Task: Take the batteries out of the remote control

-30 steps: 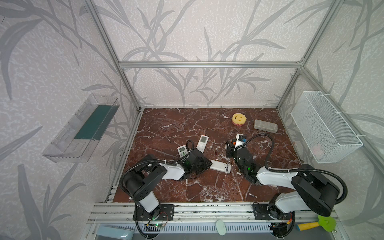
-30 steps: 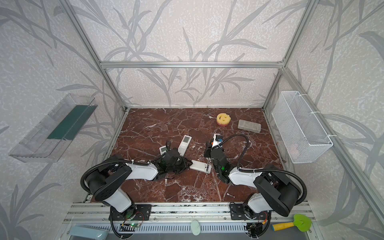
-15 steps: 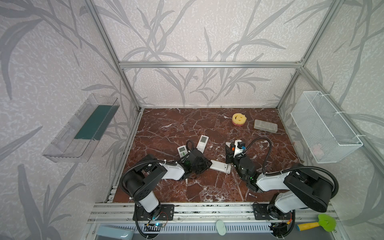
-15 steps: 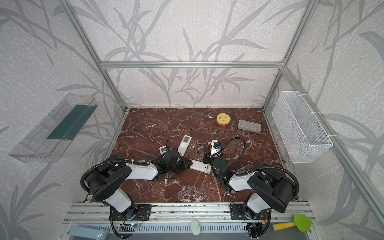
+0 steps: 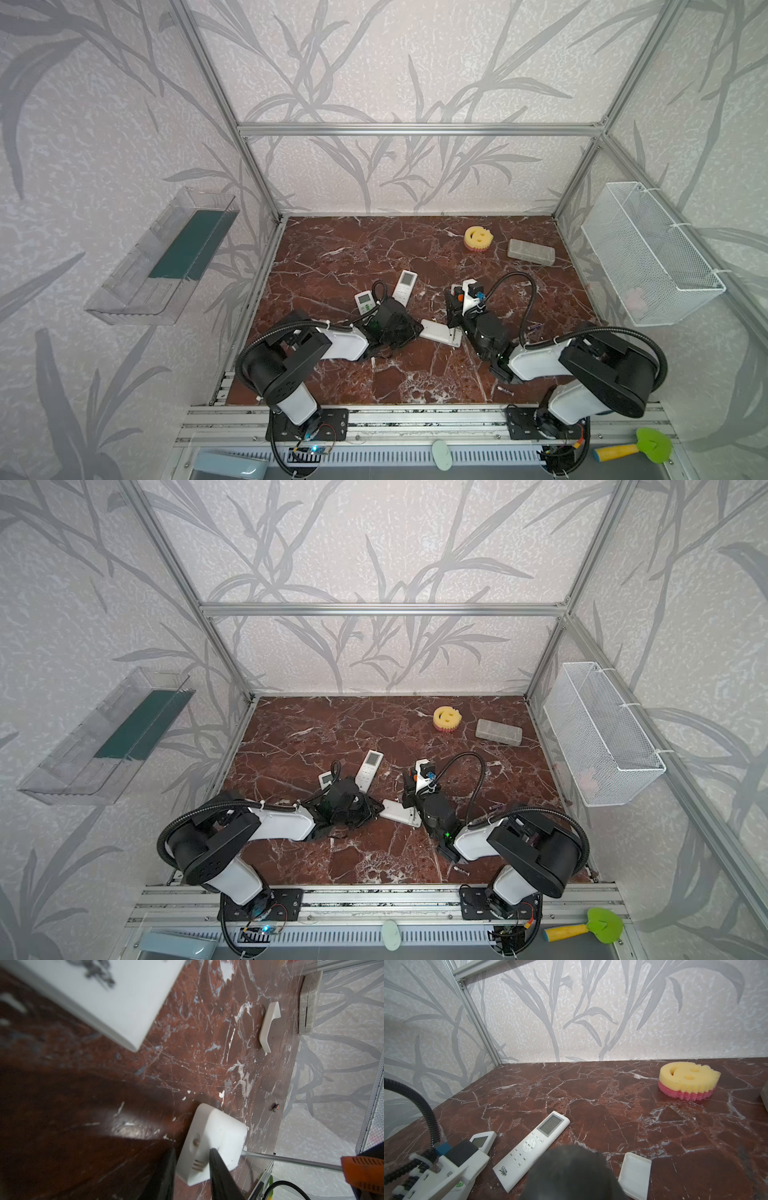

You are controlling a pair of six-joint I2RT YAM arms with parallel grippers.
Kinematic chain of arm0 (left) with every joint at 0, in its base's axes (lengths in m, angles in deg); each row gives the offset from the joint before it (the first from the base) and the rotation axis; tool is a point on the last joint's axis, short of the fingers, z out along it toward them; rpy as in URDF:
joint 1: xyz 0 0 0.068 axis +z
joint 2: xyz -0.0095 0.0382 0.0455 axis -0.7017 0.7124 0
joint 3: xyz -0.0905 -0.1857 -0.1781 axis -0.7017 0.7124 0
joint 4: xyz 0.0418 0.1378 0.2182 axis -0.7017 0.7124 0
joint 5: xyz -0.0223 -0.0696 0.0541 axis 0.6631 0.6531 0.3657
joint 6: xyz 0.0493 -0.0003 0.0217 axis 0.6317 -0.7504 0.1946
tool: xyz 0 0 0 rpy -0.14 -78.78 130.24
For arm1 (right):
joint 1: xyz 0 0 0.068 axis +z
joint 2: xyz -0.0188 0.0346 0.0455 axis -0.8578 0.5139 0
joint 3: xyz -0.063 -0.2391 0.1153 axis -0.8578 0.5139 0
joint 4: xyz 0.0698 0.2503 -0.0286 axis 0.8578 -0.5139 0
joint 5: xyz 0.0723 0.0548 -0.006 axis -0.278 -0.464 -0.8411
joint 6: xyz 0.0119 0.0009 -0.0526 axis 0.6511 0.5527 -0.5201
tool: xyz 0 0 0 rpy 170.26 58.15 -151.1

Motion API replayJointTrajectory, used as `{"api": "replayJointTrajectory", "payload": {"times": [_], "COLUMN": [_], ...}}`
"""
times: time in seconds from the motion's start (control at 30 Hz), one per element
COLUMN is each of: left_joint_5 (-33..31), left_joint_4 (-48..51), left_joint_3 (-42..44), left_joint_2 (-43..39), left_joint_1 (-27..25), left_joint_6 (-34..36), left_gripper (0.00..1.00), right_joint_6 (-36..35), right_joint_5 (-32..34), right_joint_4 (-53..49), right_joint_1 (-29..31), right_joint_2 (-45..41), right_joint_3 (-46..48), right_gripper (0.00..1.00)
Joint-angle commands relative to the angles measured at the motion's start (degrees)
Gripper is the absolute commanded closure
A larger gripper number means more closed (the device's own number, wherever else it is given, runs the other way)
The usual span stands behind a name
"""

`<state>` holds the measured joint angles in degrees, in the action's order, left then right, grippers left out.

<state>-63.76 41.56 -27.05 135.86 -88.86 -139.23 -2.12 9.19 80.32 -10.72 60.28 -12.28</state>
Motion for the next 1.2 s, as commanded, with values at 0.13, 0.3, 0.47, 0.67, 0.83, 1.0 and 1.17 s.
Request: {"api": "replayJointTrajectory", "payload": {"times": [0.13,0.3,0.47,0.67,0.83,1.0,1.17], "left_joint_5": [-1.33,-1.86,-2.79,-4.81,-4.45,-2.24,-2.11], "left_joint_4": [14.89,19.12,24.02,31.62,32.72,31.75,32.42], "left_joint_3": [0.53,-2.46,-6.36,-13.02,-14.91,-14.48,-14.22], "left_joint_2": [0.16,-2.25,-5.43,-7.66,-7.11,-6.07,-6.13], "left_joint_1": [0.12,0.65,1.42,1.93,2.44,2.8,3.15], "left_joint_6": [3.93,8.61,16.07,27.33,31.42,31.75,32.75], "left_gripper": [0.67,0.65,0.6,0.57,0.55,0.55,0.55], "right_joint_6": [1.0,2.62,5.82,8.88,9.26,10.85,11.07], "right_joint_5": [-4.69,-9.55,-15.81,-28.32,-30.56,-33.47,-32.4], "right_joint_4": [-29.59,-44.16,-62.63,-81.07,-84.77,-83.82,-84.67], "right_joint_1": [-1.76,-5.85,-14.34,-29.21,-31.65,-32.54,-32.54], "right_joint_2": [-10.39,-15.95,-19.0,-13.63,-7.18,0.57,6.48], "right_joint_3": [-8.31,-14.04,-20.55,-25.59,-25.36,-25.95,-28.05], "right_gripper": [1.0,1.0,1.0,1.0,1.0,1.0,0.74]}}
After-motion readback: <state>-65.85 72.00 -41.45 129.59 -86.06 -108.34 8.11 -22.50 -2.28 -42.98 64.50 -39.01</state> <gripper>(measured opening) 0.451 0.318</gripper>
